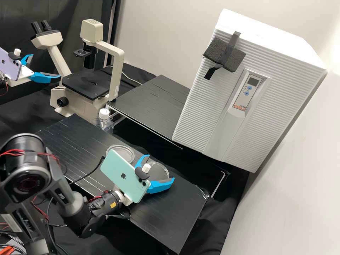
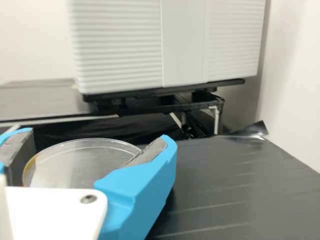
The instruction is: Close the petri dish lid.
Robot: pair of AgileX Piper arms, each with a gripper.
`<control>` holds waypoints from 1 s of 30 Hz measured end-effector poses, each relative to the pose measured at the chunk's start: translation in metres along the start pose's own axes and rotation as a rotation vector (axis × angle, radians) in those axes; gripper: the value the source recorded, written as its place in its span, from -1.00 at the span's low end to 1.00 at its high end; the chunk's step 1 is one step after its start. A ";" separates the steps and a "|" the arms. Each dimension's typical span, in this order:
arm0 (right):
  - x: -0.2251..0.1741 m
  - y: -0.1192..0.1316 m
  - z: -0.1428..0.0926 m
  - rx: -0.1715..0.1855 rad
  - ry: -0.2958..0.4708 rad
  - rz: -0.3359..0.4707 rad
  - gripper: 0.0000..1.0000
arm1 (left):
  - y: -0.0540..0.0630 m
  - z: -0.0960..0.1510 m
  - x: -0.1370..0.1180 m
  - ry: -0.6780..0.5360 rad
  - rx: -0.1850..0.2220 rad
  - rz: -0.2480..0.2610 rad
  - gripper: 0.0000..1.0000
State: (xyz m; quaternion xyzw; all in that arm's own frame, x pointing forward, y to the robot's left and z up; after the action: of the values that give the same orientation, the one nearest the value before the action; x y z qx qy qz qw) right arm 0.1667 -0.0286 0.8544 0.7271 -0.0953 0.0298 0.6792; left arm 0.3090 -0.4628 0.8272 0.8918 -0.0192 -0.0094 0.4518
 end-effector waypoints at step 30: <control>-0.014 -0.059 -0.075 -0.179 0.373 -0.178 -1.00 | 0.000 0.000 0.000 0.000 0.000 0.000 1.00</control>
State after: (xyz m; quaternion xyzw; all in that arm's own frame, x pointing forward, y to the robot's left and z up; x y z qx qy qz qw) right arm 0.1700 0.0507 0.7997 0.6513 0.0944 0.0951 0.7469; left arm 0.3090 -0.4628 0.8272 0.8918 -0.0192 -0.0094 0.4518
